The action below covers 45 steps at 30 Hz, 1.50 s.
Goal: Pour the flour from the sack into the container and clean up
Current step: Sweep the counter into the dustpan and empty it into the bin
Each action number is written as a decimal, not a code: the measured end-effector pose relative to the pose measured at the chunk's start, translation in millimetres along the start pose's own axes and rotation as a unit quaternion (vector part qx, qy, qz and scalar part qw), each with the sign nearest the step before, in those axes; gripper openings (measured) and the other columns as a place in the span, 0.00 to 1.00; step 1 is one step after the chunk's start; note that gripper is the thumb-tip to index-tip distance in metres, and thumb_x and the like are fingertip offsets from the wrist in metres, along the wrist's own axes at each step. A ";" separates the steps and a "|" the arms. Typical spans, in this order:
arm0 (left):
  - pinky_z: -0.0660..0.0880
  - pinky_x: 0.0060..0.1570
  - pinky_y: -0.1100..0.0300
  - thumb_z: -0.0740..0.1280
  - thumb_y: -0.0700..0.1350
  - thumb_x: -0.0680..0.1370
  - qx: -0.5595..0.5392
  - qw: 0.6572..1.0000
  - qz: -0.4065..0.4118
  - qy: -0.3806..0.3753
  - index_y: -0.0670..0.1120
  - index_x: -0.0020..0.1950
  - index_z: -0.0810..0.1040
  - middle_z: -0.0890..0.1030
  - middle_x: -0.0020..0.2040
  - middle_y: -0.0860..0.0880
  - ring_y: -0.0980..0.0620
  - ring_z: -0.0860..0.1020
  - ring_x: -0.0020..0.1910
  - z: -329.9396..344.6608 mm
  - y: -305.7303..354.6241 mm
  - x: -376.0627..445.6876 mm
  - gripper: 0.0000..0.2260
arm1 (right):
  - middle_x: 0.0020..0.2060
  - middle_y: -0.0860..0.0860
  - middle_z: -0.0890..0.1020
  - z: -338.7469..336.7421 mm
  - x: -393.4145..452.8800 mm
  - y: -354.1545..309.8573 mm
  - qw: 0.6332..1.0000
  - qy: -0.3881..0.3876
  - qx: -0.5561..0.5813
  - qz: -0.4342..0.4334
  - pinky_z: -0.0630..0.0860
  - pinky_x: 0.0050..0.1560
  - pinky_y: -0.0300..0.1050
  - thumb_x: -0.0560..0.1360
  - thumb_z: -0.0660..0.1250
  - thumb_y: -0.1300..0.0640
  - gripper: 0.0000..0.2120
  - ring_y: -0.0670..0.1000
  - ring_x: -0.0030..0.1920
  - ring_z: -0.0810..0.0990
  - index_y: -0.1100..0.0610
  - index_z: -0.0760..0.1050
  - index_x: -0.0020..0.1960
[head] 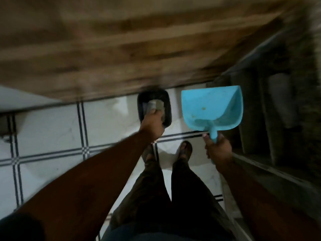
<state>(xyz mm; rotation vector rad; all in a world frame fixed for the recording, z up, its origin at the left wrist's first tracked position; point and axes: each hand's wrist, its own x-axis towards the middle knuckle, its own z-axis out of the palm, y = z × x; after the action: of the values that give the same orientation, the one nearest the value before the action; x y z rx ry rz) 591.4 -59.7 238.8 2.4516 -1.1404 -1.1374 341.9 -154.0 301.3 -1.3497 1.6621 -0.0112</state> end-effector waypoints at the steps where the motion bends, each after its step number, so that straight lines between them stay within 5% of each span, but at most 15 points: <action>1: 0.71 0.69 0.55 0.71 0.43 0.81 -0.016 1.000 0.016 0.006 0.42 0.74 0.77 0.79 0.70 0.39 0.37 0.77 0.69 -16.2 19.7 -9.9 0.21 | 0.32 0.57 0.80 -16.6 -19.6 -6.4 1.000 0.010 0.006 -0.018 0.76 0.30 0.48 0.80 0.74 0.46 0.16 0.53 0.28 0.78 0.56 0.74 0.44; 5: 0.73 0.63 0.57 0.68 0.39 0.81 -0.079 0.987 0.128 0.058 0.40 0.68 0.83 0.84 0.65 0.39 0.40 0.82 0.64 -68.5 104.9 -43.3 0.15 | 0.30 0.49 0.78 -84.5 -82.6 -23.0 0.992 0.074 0.064 -0.079 0.74 0.28 0.44 0.79 0.73 0.40 0.18 0.47 0.27 0.77 0.52 0.74 0.42; 8: 0.70 0.50 0.64 0.70 0.36 0.82 -0.086 0.974 0.200 0.060 0.38 0.60 0.85 0.87 0.56 0.40 0.44 0.84 0.55 -90.0 171.5 -58.0 0.09 | 0.29 0.50 0.75 -137.0 -111.9 -25.2 0.977 0.119 0.135 -0.113 0.76 0.31 0.58 0.76 0.71 0.32 0.28 0.50 0.29 0.75 0.58 0.73 0.42; 10: 0.72 0.49 0.62 0.72 0.37 0.81 -0.094 0.967 0.233 0.049 0.39 0.57 0.85 0.87 0.51 0.43 0.43 0.85 0.53 -94.8 211.2 -71.6 0.06 | 0.29 0.50 0.74 -171.9 -132.3 -23.4 0.963 0.151 0.186 -0.128 0.74 0.28 0.55 0.78 0.71 0.35 0.27 0.50 0.28 0.75 0.59 0.73 0.43; 13: 0.81 0.53 0.52 0.69 0.50 0.77 -0.075 0.955 0.284 0.034 0.55 0.48 0.84 0.86 0.45 0.51 0.44 0.85 0.49 -82.9 261.2 -87.4 0.04 | 0.26 0.45 0.74 -223.8 -159.8 0.2 0.941 0.187 0.247 -0.137 0.68 0.26 0.42 0.82 0.70 0.45 0.18 0.45 0.26 0.72 0.56 0.75 0.41; 16: 0.81 0.52 0.56 0.67 0.55 0.74 -0.060 0.948 0.313 0.030 0.67 0.46 0.82 0.86 0.44 0.56 0.48 0.85 0.47 -51.3 302.3 -88.1 0.07 | 0.27 0.45 0.75 -275.3 -170.3 47.0 0.926 0.230 0.265 -0.139 0.69 0.30 0.45 0.80 0.70 0.39 0.21 0.46 0.29 0.74 0.58 0.79 0.46; 19: 0.79 0.47 0.63 0.72 0.40 0.78 -0.044 0.942 0.333 0.011 0.55 0.46 0.82 0.83 0.40 0.54 0.53 0.82 0.43 -20.9 355.3 -113.9 0.09 | 0.27 0.47 0.76 -322.9 -169.0 105.1 0.914 0.263 0.289 -0.106 0.69 0.32 0.48 0.81 0.70 0.41 0.17 0.47 0.27 0.74 0.55 0.80 0.46; 23: 0.79 0.48 0.53 0.75 0.48 0.78 0.007 0.940 0.340 0.017 0.49 0.41 0.74 0.83 0.40 0.50 0.48 0.83 0.43 26.3 407.2 -122.8 0.12 | 0.29 0.54 0.71 -373.0 -174.0 166.3 0.897 0.277 0.341 -0.050 0.67 0.25 0.43 0.83 0.70 0.47 0.15 0.50 0.23 0.69 0.56 0.75 0.44; 27: 0.77 0.49 0.49 0.74 0.51 0.79 0.101 0.933 0.346 -0.002 0.49 0.53 0.75 0.84 0.47 0.43 0.40 0.83 0.50 54.5 460.7 -116.4 0.10 | 0.30 0.54 0.66 -399.8 -174.7 218.5 0.877 0.285 0.386 0.000 0.64 0.26 0.41 0.84 0.69 0.49 0.14 0.50 0.22 0.65 0.60 0.75 0.48; 31: 0.77 0.65 0.48 0.73 0.58 0.80 0.180 0.932 0.315 -0.009 0.52 0.83 0.62 0.79 0.73 0.42 0.37 0.79 0.68 79.1 506.5 -76.4 0.36 | 0.27 0.53 0.70 -405.9 -168.5 258.6 0.861 0.291 0.414 0.052 0.65 0.26 0.42 0.84 0.69 0.48 0.18 0.50 0.22 0.68 0.64 0.76 0.47; 36: 0.66 0.78 0.45 0.74 0.66 0.76 0.248 0.925 0.287 0.006 0.44 0.87 0.54 0.63 0.84 0.38 0.37 0.66 0.81 111.6 541.2 -2.9 0.49 | 0.22 0.48 0.75 -407.0 -159.1 276.1 0.847 0.331 0.401 0.112 0.68 0.29 0.45 0.82 0.71 0.45 0.20 0.48 0.23 0.72 0.60 0.79 0.41; 39: 0.58 0.82 0.45 0.64 0.63 0.84 0.276 0.916 0.291 0.017 0.42 0.88 0.52 0.55 0.87 0.39 0.37 0.57 0.85 135.9 551.7 18.3 0.41 | 0.24 0.49 0.76 -412.8 -158.8 271.0 0.842 0.340 0.394 0.142 0.69 0.27 0.44 0.81 0.71 0.45 0.20 0.48 0.23 0.73 0.61 0.79 0.41; 42: 0.57 0.82 0.45 0.59 0.49 0.88 0.241 0.909 0.339 0.037 0.43 0.87 0.60 0.59 0.87 0.41 0.40 0.57 0.86 154.5 583.7 32.4 0.27 | 0.27 0.52 0.75 -421.0 -155.3 264.2 0.824 0.356 0.408 0.171 0.67 0.27 0.43 0.82 0.71 0.46 0.21 0.50 0.25 0.73 0.65 0.79 0.46; 45: 0.56 0.81 0.45 0.58 0.48 0.88 0.240 0.904 0.350 0.054 0.45 0.86 0.64 0.62 0.86 0.41 0.40 0.56 0.86 177.4 642.1 54.2 0.26 | 0.29 0.54 0.75 -428.3 -151.9 260.0 0.810 0.371 0.410 0.196 0.67 0.28 0.44 0.82 0.71 0.45 0.21 0.52 0.27 0.74 0.65 0.79 0.46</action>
<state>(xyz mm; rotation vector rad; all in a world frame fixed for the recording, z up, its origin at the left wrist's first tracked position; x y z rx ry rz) 124.0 -512.8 390.0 2.0160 -2.2142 -0.5314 -145.9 -162.6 491.5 -0.2978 2.1523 -1.0147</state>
